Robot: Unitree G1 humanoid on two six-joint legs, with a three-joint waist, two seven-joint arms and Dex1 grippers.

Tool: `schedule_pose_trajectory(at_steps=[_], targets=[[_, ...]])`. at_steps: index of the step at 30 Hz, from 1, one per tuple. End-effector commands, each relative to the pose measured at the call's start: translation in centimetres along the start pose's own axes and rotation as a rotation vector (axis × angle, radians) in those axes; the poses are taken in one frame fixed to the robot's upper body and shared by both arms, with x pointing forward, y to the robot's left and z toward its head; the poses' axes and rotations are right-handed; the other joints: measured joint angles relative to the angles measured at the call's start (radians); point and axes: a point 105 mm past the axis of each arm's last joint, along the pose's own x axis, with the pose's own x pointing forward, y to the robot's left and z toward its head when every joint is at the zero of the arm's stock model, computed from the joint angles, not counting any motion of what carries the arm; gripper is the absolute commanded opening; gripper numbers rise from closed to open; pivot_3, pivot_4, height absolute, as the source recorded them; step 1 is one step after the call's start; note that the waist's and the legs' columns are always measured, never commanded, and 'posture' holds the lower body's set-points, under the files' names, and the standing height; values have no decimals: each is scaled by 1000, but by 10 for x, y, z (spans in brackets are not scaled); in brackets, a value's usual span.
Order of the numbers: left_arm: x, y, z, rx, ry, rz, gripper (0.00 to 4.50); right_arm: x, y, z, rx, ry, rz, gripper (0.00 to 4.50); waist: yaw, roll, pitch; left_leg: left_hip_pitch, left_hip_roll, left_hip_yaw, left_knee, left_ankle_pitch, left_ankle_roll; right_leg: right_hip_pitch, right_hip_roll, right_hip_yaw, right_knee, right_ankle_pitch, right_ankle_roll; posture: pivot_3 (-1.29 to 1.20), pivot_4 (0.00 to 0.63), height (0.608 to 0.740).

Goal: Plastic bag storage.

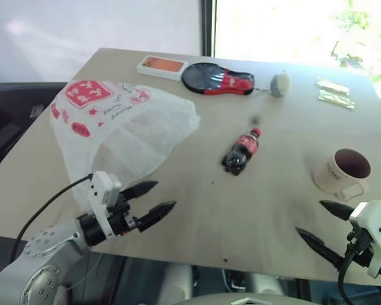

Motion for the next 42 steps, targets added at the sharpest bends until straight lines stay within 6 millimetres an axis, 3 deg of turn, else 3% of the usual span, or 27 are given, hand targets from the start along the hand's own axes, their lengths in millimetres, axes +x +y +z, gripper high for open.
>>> schedule_pose_trajectory(at_steps=[1,4,7,14,17,19,23,29,33,36,38,39,42], targets=[[-6,-6,2,43,-27,-3,4421,1,0,2,-23,-34,16,4500,0,0,0,0,0,0,0,0,0,0,0,0,0,0,0,0,150,740],[-7,-7,10,57,-90,11,4421,6,3,9,-60,-94,52,4500,-2,0,0,0,0,1,-1,-1,1,0,1,1,-3,0,1,0,150,740],[0,5,23,166,-120,86,4421,9,12,27,-101,-200,126,4500,3,0,0,0,0,0,-1,-1,1,0,1,0,-3,0,1,0,150,740],[19,59,73,658,-81,598,4421,17,36,63,-186,-359,352,4500,5,-2,0,1,-1,0,0,0,3,3,1,0,-3,1,2,0,150,740],[27,68,93,935,39,677,4421,24,33,69,-216,-375,363,4500,3,-4,1,1,-1,0,0,1,5,3,2,0,-3,1,2,0,150,740],[28,77,102,991,64,742,4421,27,32,71,-232,-374,364,4500,2,-3,0,1,-1,0,-1,1,5,2,3,1,-3,1,2,0,150,740],[29,117,109,1120,234,889,4421,36,30,78,-252,-383,371,4500,1,-3,1,1,-1,0,-1,1,5,2,3,1,-3,1,2,0,150,740],[54,153,111,1143,325,919,4421,63,23,78,-227,-326,361,4500,2,-5,1,0,-1,1,0,2,5,2,2,1,-3,1,2,0,150,740],[64,156,124,1085,277,926,2691,94,18,88,-110,-277,330,4500,-4,-8,3,-1,-1,1,2,3,2,2,2,1,-2,2,2,0,150,740],[62,151,133,980,217,939,1151,125,-3,93,-96,-200,134,4500,-5,-9,4,-2,0,2,2,4,1,0,2,1,0,4,-2,0,150,740],[59,148,141,907,182,949,367,143,-22,93,-91,-134,-27,4500,-5,-9,4,-2,0,3,2,4,1,-1,2,2,1,4,-2,0,150,740],[59,145,144,886,166,948,49,150,-28,94,-63,-102,-86,4500,-6,-9,4,-2,0,3,3,4,1,-1,2,1,1,4,-2,0,150,740],[60,136,151,867,143,946,49,169,-40,95,159,-21,-168,4500,-4,-9,3,-7,-1,4,6,4,1,-8,0,2,8,4,-2,0,150,740]])
